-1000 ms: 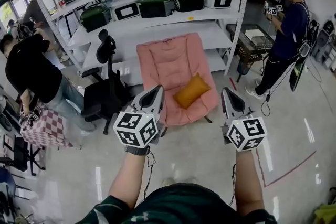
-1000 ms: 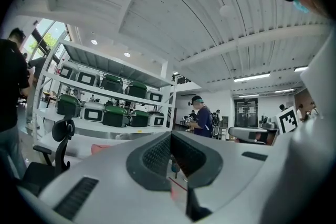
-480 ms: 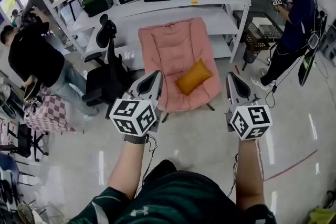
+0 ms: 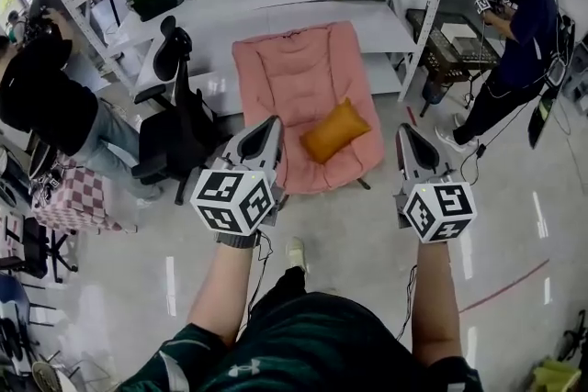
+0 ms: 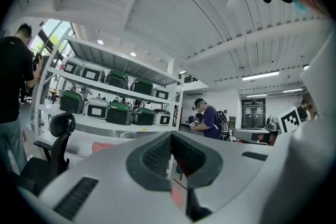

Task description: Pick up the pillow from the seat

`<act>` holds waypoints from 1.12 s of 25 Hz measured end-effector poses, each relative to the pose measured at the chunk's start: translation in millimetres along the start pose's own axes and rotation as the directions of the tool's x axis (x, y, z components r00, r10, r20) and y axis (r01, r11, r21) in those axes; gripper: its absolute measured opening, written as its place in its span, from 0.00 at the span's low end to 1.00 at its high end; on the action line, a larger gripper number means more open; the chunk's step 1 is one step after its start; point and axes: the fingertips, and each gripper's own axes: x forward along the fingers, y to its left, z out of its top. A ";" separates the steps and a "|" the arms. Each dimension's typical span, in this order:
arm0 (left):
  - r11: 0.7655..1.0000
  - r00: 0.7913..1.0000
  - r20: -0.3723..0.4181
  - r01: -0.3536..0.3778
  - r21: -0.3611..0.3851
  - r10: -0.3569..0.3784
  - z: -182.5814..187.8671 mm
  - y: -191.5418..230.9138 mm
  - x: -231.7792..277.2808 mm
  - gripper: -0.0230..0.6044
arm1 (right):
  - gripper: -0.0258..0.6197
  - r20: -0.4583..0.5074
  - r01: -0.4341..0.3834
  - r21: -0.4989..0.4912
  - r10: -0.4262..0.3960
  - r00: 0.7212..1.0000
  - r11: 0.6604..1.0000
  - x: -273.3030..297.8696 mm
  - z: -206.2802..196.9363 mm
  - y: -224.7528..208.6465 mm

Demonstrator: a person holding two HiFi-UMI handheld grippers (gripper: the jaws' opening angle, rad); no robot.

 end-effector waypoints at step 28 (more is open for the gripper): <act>0.989 0.986 -0.079 0.144 -0.032 -0.146 -28.1 175.7 197.9 0.04 | 0.05 -0.176 0.093 0.022 -0.088 0.980 0.995 252.9 -87.3 -29.8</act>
